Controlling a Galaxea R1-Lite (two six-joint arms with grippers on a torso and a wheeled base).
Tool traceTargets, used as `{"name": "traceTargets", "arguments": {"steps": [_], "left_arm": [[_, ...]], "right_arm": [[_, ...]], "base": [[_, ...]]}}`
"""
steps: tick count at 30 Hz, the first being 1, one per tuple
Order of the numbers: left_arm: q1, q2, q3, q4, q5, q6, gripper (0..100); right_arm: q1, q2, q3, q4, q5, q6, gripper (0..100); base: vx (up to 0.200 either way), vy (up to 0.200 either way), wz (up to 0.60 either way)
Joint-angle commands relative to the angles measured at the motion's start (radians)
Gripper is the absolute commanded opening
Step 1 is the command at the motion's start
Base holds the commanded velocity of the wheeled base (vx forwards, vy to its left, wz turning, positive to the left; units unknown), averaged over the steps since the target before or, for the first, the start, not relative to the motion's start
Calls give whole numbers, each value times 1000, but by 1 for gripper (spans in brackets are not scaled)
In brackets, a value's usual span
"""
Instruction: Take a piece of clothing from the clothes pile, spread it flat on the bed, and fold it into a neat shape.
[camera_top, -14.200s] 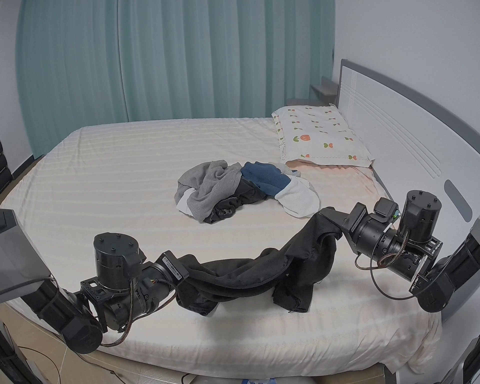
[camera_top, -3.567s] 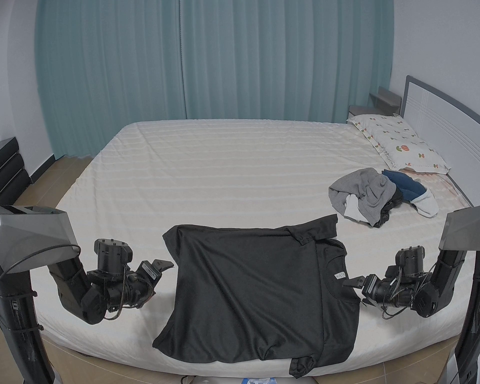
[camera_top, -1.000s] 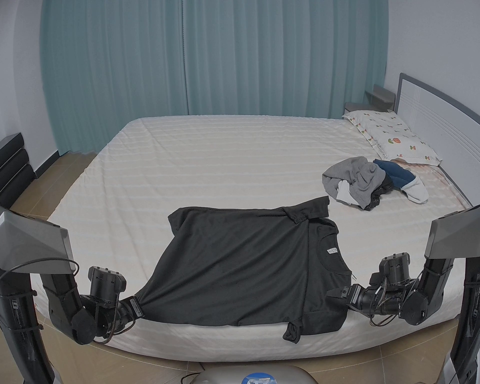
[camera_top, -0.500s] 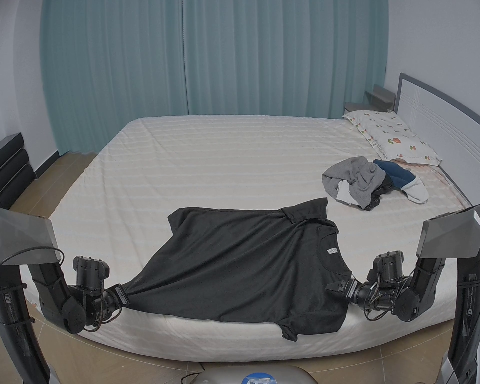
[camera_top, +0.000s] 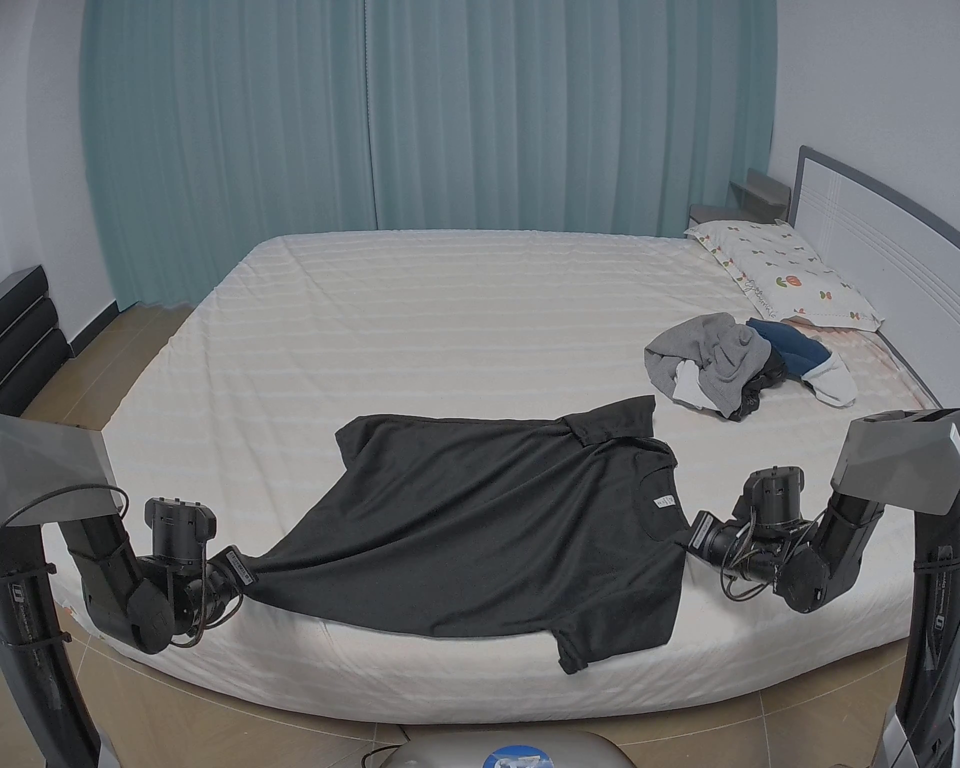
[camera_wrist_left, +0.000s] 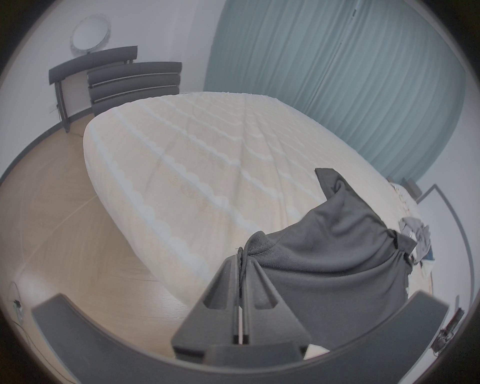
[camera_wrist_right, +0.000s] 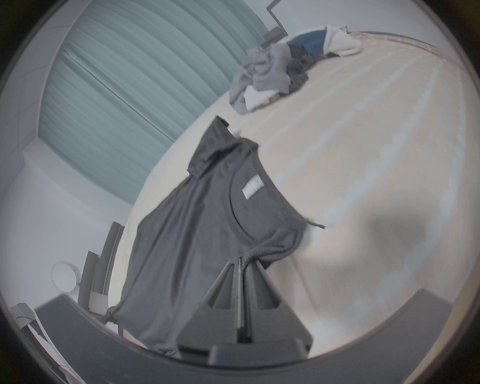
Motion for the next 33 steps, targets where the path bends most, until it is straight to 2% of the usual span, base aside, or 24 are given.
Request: {"name": "traceTargets", "arguments": {"steps": [1,8,14,20,21,27,29,33], "left_arm": [[-6,34,-55,-5,-2,-68,0],[3,100,-125,-75,-1,-124,0],[0,141,-141,-117,-1,-143,0],[0,164,-155,-120,-1,-144,0],[0,169,-156,-120,-1,-150,0],[0,169,-155,-120,-2,-160,0],[0,169,-155,-120,-4,-160,0],[2,165,-153,-120,-2,-161,0]], "right_arm": [[-17,13,-119,15,-4,-3,0],[-30,79,-303,118,-6,-3,0],[-27,163,-430,122,-12,-6,0],[-27,212,-487,113,-15,-6,0],[-25,221,-481,106,-15,-6,100],[-36,151,-399,83,11,1,100],[-57,76,-332,63,83,6,100],[-82,-4,-247,58,142,4,100]], "base": [[0,0,0],[0,0,0],[0,0,0],[0,0,0],[0,0,0],[0,0,0],[0,0,0],[0,0,0]]}}
